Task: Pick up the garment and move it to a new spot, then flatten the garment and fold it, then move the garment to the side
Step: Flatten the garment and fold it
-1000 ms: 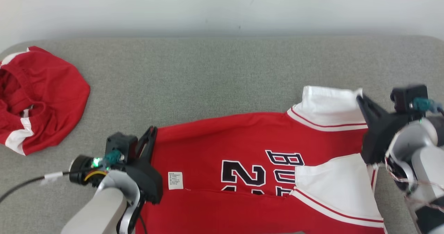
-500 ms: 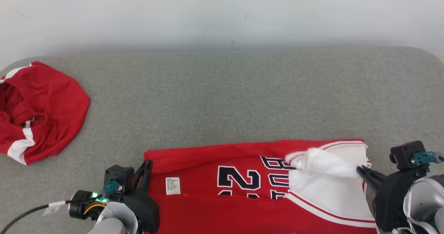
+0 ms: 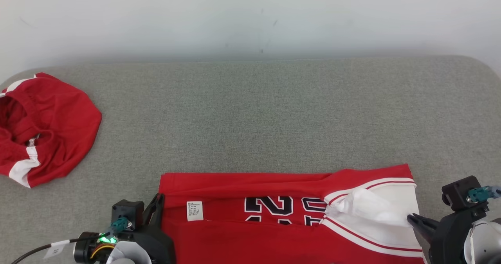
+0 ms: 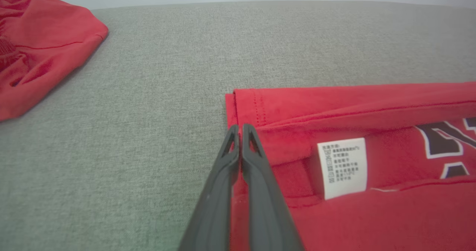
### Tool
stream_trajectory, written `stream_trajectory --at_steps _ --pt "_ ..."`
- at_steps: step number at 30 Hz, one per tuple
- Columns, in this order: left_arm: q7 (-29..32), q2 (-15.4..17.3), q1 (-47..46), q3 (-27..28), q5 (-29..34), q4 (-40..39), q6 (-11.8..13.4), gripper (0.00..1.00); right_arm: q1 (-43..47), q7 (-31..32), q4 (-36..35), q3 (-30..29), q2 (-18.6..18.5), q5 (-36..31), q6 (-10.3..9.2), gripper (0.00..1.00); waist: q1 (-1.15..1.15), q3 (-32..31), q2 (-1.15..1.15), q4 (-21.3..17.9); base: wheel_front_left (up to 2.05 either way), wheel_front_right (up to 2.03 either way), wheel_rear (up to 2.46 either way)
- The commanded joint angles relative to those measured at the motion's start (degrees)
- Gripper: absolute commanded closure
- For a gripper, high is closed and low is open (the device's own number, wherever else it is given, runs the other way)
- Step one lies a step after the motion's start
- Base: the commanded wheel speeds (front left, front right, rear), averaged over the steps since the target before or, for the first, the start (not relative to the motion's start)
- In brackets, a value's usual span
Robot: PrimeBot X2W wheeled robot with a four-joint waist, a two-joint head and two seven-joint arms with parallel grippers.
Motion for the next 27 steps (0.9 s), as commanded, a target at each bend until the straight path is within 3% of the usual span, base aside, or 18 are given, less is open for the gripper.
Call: stream_trajectory --at_steps 1,5,6,7,8,9,16,20,23,27 --pt "-0.5 -0.1 0.9 0.6 -0.5 0.5 0.5 1.0 1.0 0.6 -1.0 -0.9 0.6 -0.3 -0.14 1.0 0.0 -0.2 0.0 0.1 0.0 0.0 0.0" --pt "-0.7 -0.4 1.6 0.8 -0.9 0.9 0.4 0.96 2.4 1.8 -2.0 -1.5 1.6 -0.5 -0.14 1.0 0.0 -0.5 0.0 0.2 0.0 0.0 0.0" --pt "-0.7 -0.5 1.7 0.9 -1.0 1.0 0.4 0.31 3.1 2.7 -2.3 -1.6 1.9 -0.2 -0.14 1.0 0.0 -0.6 0.0 0.2 0.0 0.0 0.0" --pt "-0.8 -0.6 1.9 1.0 -1.3 1.3 0.6 0.0 3.6 3.8 -2.7 -1.4 1.9 -0.2 -0.14 0.84 0.0 -0.7 0.0 0.3 0.0 0.0 0.0" --pt "-0.8 -0.7 2.1 1.1 -1.4 1.3 0.7 0.0 4.2 4.8 -3.0 -1.5 1.8 -0.3 -0.14 0.05 0.0 -0.8 0.0 0.2 0.0 0.0 0.0" --pt "-0.9 -0.9 2.4 1.3 -1.8 1.4 0.8 0.0 4.6 6.0 -2.9 -2.3 2.2 -0.6 -0.14 0.0 0.0 -0.9 0.0 0.2 0.0 0.0 0.0" --pt "-2.1 -0.6 6.2 4.4 -1.9 -2.2 2.1 0.0 7.3 8.0 -5.6 -6.1 5.6 -2.8 -0.14 0.0 0.0 -2.1 0.0 0.5 0.0 0.0 0.0" --pt "-2.3 0.1 10.7 11.2 2.1 -12.1 3.0 0.0 9.6 6.6 -7.7 -9.8 8.4 -3.7 -0.14 0.0 0.0 -3.2 0.0 1.4 0.0 0.0 0.0" --pt "-2.3 -0.4 16.3 17.4 6.4 -21.7 2.8 0.0 11.1 4.3 -9.0 -14.3 13.6 -5.2 -0.13 0.0 0.0 -3.8 0.0 2.2 0.0 0.0 0.0" --pt "-2.3 -1.8 23.0 23.8 10.4 -30.8 0.3 0.0 11.9 2.8 -9.8 -18.9 20.9 -8.7 -0.13 0.0 0.0 -4.5 0.0 3.1 0.0 0.0 0.0"
